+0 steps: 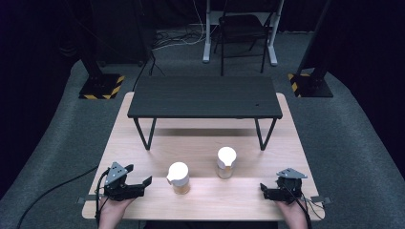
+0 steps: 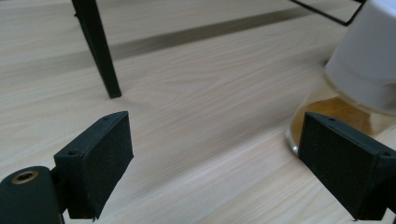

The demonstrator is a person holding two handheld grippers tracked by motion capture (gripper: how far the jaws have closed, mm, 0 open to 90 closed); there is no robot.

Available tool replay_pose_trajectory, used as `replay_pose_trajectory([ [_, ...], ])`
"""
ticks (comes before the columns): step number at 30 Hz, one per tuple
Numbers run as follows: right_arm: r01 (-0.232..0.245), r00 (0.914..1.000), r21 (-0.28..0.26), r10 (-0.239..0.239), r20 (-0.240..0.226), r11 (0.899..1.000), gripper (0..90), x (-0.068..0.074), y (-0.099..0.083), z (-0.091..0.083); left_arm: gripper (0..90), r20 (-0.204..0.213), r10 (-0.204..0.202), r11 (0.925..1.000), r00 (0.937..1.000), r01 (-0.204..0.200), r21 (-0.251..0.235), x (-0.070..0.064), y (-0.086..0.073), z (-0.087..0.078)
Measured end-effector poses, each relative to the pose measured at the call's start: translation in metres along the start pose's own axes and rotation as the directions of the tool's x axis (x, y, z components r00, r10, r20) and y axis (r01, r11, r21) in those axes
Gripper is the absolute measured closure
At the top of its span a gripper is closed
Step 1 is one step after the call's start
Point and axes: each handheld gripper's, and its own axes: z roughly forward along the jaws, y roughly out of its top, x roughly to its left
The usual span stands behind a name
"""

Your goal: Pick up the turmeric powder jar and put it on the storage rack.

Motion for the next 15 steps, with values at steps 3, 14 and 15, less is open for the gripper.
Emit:
replay_pose_trajectory([
  [3,0.0,1.0,0.0,0.0,0.0,1.0,2.0,0.0,0.0,0.0,9.5,0.018,0.005,0.9998,0.9998,-0.004,-0.017,-0.003,0.002,-0.004],
  [14,-0.002,1.0,0.0,0.002,0.003,1.0,2.0,0.0,0.0,0.0,9.5,0.045,0.04,0.9951,0.9982,-0.036,-0.092,-0.021,0.009,-0.019],
  [15,-0.002,1.0,0.0,0.002,0.003,1.0,2.0,0.0,0.0,0.0,9.4,0.045,0.044,0.9946,0.998,-0.039,-0.096,-0.023,0.009,-0.019],
])
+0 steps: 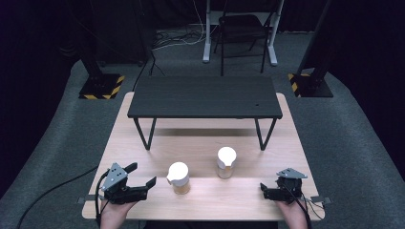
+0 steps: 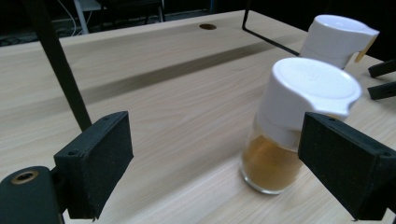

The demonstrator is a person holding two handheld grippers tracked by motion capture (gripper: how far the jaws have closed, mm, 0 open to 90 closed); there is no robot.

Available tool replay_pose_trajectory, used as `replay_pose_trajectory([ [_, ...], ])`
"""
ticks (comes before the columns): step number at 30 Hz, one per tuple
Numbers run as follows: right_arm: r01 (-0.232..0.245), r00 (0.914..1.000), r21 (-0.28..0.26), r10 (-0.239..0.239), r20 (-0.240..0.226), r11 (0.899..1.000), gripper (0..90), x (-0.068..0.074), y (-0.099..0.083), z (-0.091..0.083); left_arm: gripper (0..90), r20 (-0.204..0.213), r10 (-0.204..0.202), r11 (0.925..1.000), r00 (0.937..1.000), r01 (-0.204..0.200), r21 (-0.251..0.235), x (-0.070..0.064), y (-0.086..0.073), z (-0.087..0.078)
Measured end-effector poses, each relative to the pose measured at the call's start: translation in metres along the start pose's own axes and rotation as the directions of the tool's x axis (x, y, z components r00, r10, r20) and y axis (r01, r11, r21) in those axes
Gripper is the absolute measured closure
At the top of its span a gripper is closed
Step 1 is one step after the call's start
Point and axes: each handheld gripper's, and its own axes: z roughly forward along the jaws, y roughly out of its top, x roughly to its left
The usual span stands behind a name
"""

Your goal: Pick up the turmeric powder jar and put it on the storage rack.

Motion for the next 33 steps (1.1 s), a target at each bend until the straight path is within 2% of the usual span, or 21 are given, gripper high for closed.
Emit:
replay_pose_trajectory([
  [9,0.001,1.0,0.0,-0.001,0.0,1.0,2.0,0.0,0.0,0.0,9.4,0.041,0.041,0.9992,0.9983,-0.04,-0.007,-0.016,0.006,0.004],
  [13,0.0,1.0,0.0,0.0,0.0,1.0,2.0,0.0,0.0,0.0,9.0,0.06,0.058,0.9981,0.9965,-0.057,-0.024,-0.022,0.006,0.006],
  [18,0.0,1.0,0.0,0.0,0.0,1.0,2.0,0.0,0.0,0.0,8.8,0.075,0.065,0.9976,0.9951,-0.063,-0.029,-0.028,0.005,0.011],
  [28,0.0,1.0,0.0,0.0,0.0,1.0,2.0,0.0,0.0,0.0,9.1,0.067,0.084,0.996,0.9942,-0.082,-0.037,-0.043,-0.001,0.026],
  [33,0.0,1.0,0.0,0.0,0.0,1.0,2.0,0.0,0.0,0.0,9.2,0.068,0.07,0.9968,0.9952,-0.067,-0.044,-0.044,-0.004,0.034],
])
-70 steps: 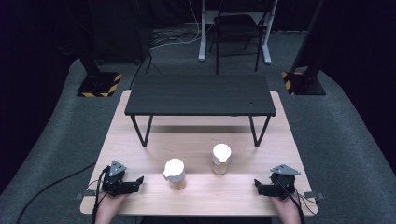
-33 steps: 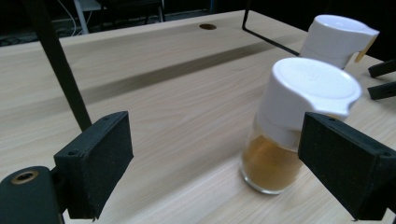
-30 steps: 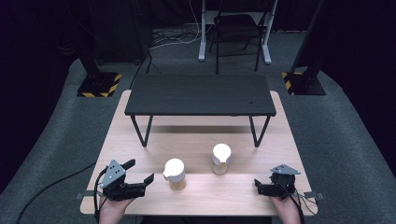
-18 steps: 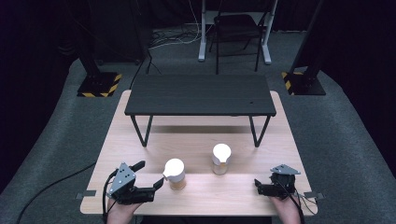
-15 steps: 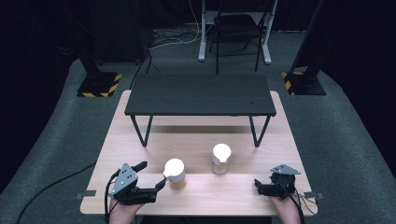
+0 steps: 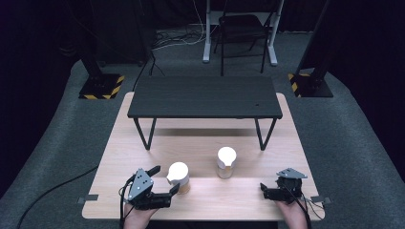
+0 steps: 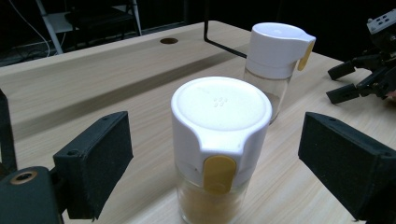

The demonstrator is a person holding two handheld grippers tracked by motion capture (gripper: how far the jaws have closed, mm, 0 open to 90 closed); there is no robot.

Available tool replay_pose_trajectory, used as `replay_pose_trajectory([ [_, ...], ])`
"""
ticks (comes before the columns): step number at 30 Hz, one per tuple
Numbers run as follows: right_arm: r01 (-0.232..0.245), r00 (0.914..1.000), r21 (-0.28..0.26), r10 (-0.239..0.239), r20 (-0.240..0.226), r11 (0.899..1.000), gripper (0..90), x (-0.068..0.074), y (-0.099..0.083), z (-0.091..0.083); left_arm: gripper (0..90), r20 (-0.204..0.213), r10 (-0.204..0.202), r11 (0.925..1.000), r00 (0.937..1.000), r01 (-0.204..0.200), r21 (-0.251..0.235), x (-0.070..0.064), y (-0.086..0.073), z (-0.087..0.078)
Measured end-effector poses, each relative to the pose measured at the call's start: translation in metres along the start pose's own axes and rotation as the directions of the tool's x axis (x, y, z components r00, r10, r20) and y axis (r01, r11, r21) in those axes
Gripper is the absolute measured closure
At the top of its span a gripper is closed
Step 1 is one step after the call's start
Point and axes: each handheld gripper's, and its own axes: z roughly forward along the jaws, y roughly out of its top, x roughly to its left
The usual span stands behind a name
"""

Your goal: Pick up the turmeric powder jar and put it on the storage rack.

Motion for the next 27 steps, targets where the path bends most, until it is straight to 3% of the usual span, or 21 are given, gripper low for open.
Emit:
replay_pose_trajectory([
  [8,0.0,1.0,0.0,0.0,0.0,1.0,2.0,0.0,0.0,0.0,10.0,0.001,-0.022,0.9997,0.9997,0.022,-0.006,0.002,-0.002,0.013],
  [13,-0.001,1.0,0.0,0.001,0.0,1.0,2.0,0.0,0.0,0.0,11.2,0.006,0.004,1.0,1.0,-0.004,-0.007,0.003,-0.002,0.023],
  [27,-0.001,1.0,0.0,0.001,0.0,1.0,1.9,0.0,0.0,0.0,18.4,0.029,0.001,0.9999,0.9996,-0.001,-0.01,0.005,-0.011,0.044],
])
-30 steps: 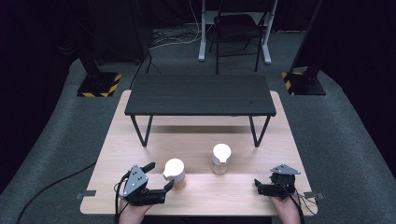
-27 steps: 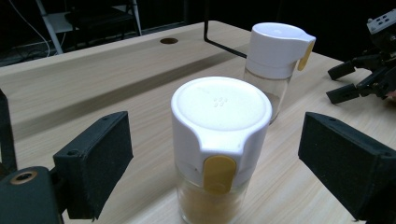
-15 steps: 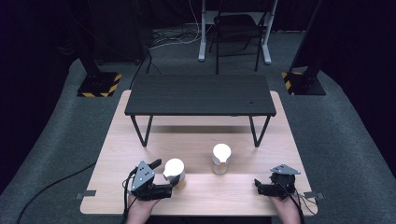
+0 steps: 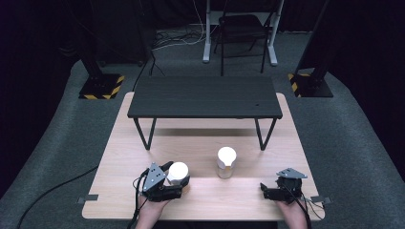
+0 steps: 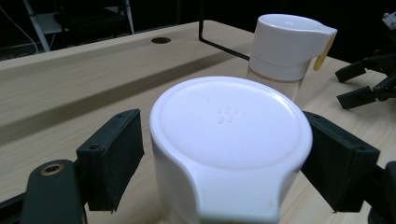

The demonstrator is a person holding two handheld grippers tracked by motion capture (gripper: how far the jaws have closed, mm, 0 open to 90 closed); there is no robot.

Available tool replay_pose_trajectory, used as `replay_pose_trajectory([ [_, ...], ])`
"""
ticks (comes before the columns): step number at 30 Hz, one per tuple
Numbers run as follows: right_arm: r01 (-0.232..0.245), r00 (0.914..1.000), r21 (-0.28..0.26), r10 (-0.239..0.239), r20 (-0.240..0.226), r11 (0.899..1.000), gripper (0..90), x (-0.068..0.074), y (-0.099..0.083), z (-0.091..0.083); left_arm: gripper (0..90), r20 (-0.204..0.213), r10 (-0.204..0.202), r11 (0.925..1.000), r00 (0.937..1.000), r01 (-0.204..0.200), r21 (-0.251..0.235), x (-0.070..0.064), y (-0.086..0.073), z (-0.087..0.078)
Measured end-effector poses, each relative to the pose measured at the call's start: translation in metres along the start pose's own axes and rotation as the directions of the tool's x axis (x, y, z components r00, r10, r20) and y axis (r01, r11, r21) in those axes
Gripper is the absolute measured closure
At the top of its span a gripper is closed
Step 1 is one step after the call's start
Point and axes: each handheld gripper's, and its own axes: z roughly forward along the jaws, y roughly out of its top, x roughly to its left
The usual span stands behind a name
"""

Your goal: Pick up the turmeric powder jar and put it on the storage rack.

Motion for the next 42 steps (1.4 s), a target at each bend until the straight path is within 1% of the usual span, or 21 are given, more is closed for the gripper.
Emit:
replay_pose_trajectory([
  [9,0.0,1.0,0.0,0.0,0.0,1.0,1.9,0.0,0.0,0.0,23.8,0.028,-0.021,0.9997,0.9994,0.021,-0.015,0.004,-0.009,0.015],
  [15,0.0,1.0,0.0,0.0,0.0,1.0,2.0,0.0,0.0,0.0,27.7,0.043,-0.04,0.9986,0.9983,0.041,-0.033,0.008,-0.017,0.02],
  [17,0.0,1.0,0.0,0.0,0.0,1.0,1.9,0.0,0.0,0.0,28.0,0.044,-0.043,0.9982,0.9981,0.045,-0.04,0.008,-0.019,0.021],
  [21,0.0,1.0,0.0,0.0,0.0,1.0,2.0,0.0,0.0,0.0,28.6,0.041,-0.034,0.9981,0.9986,0.036,-0.049,0.007,-0.02,0.021],
  [25,0.0,1.0,0.0,0.0,0.0,1.0,1.9,0.0,0.0,0.0,29.1,0.036,-0.025,0.9985,0.999,0.027,-0.048,0.006,-0.02,0.02],
  [32,0.0,1.0,0.0,0.0,0.0,1.0,2.0,0.0,0.0,0.0,29.4,0.028,-0.024,0.9989,0.9993,0.025,-0.041,0.004,-0.018,0.02],
  [36,0.0,1.0,0.0,0.0,0.0,1.0,1.9,0.0,0.0,0.0,29.4,0.025,-0.032,0.999,0.9992,0.033,-0.031,0.004,-0.016,0.018],
  [39,0.0,1.0,0.0,0.0,0.0,1.0,1.9,0.0,0.0,0.0,29.5,0.024,-0.048,0.9984,0.9985,0.049,-0.027,0.004,-0.015,0.017],
  [42,-0.002,1.0,0.0,0.002,0.002,1.0,1.8,0.0,0.0,0.0,29.5,0.024,-0.047,0.9985,0.9986,0.048,-0.027,0.004,-0.013,0.015],
])
